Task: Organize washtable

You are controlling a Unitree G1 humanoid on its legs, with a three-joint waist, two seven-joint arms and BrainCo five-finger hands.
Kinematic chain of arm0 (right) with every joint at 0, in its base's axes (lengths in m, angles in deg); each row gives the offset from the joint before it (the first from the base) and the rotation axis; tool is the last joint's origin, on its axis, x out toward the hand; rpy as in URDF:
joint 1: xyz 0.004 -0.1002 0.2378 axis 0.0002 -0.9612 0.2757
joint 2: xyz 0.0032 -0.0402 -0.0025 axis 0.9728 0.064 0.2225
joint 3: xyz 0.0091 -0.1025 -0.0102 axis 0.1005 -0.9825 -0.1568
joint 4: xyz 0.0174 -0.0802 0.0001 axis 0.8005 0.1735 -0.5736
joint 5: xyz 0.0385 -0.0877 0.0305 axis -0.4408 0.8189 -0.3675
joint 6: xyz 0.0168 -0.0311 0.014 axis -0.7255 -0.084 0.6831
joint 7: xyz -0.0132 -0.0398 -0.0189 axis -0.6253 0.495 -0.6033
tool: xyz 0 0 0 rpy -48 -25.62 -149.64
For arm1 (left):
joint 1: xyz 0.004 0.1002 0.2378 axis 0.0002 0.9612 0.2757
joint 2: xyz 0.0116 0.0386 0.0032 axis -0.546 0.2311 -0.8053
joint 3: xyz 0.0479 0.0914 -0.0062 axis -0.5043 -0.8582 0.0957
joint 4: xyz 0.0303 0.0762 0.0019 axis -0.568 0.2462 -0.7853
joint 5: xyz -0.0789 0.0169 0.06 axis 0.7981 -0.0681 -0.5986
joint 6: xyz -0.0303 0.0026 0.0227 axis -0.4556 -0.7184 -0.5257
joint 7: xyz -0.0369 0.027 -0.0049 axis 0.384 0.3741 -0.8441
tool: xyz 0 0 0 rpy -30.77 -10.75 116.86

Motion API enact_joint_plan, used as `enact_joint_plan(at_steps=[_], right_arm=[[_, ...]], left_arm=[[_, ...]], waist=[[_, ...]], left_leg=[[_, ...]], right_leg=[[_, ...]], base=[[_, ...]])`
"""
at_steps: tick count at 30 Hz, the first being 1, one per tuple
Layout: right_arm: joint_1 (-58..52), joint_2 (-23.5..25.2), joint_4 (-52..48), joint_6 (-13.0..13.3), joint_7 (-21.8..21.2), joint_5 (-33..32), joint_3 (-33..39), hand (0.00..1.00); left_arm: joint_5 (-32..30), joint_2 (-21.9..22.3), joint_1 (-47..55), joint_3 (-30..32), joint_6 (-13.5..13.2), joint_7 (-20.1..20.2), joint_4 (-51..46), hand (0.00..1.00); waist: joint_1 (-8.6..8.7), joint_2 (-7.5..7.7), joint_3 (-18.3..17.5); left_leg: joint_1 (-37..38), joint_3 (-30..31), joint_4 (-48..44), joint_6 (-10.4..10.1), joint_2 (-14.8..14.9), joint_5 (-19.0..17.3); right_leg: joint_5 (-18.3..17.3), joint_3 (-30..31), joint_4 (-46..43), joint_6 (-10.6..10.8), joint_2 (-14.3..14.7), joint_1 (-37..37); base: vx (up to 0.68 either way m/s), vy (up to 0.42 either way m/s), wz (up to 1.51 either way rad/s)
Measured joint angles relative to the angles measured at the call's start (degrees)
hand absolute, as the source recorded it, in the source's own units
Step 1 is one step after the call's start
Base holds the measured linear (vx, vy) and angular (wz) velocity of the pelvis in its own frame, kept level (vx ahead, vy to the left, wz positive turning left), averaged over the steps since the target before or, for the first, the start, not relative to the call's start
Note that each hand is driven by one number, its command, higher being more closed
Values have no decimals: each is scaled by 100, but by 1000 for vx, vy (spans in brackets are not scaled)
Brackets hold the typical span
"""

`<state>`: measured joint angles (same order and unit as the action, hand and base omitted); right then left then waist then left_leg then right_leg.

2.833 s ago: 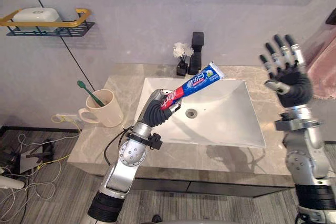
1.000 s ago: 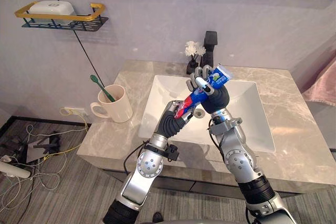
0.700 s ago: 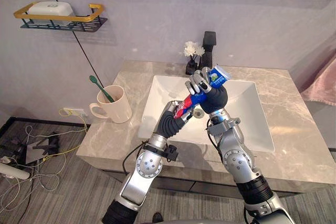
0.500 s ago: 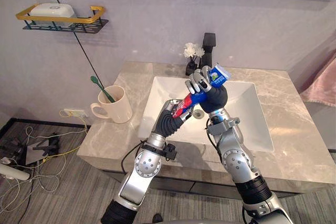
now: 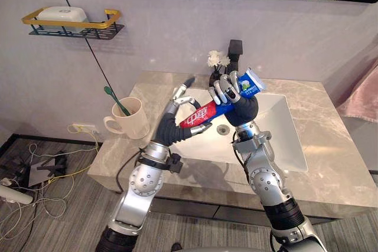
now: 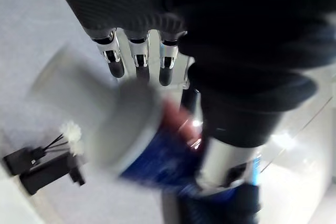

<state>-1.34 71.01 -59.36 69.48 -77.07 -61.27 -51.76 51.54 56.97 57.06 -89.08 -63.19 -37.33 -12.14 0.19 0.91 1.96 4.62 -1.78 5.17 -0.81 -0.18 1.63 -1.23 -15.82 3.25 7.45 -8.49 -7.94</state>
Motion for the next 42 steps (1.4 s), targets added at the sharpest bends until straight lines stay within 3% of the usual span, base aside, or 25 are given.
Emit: enact_joint_plan(at_steps=[5, 10, 13, 19, 24, 29, 42], right_arm=[[-17, -56, -17, -25, 39, 31, 209, 100], [-38, -34, -154, -27, 41, 129, 451, 100], [-145, 31, -162, 7, 52, 176, 786, 100], [-367, 151, -167, 115, 69, 199, 1052, 100], [-500, 168, -167, 145, 70, 193, 1162, 100], [-521, 215, -167, 148, 73, 192, 1154, 100], [-384, 214, -167, 362, 262, 226, 1105, 100]], left_arm=[[360, 6, 574, 504, -75, -66, -56, 0], [668, 344, 1095, 1933, -136, -263, 182, 0], [922, 623, 1287, 2757, -141, -505, 909, 0], [1470, 1019, 1650, 3697, -63, -792, 2699, 0], [1790, 1302, 1855, 3749, 53, -783, 4346, 0], [1929, 1450, 1988, 3644, 272, -488, 5826, 0], [1654, 1530, 1984, 2423, 405, 62, 7122, 0]], waist=[[-65, -1, 0], [-122, -1, 1], [-203, -2, 1], [-290, -3, 2], [-414, 0, 0], [-424, 21, -8], [-422, 148, 15]], left_leg=[[1, -1, 7, -1, 5, 1], [0, 8, 15, -7, 3, 4], [-13, 14, 19, -7, 0, 3], [-44, 21, 23, -9, 3, 1], [-88, 54, 25, -11, 2, 0], [-203, 168, 22, -13, -4, 5], [-177, 309, 21, -11, -81, 5]], right_leg=[[-3, 5, 6, -1, 6, 3], [-3, -5, 27, -2, 11, -6], [-5, -14, 31, -3, 7, 0], [-24, -33, 30, -29, 11, 29], [-48, -88, 28, -37, 5, 50], [-70, -190, 10, -28, 5, 121], [-115, -371, -14, 37, -70, 27]], base=[[-30, -13, -1], [0, 0, 0], [0, 0, 0], [0, 0, 0], [-11, -12, 5], [4, -15, 9], [-6, -2, 6]])
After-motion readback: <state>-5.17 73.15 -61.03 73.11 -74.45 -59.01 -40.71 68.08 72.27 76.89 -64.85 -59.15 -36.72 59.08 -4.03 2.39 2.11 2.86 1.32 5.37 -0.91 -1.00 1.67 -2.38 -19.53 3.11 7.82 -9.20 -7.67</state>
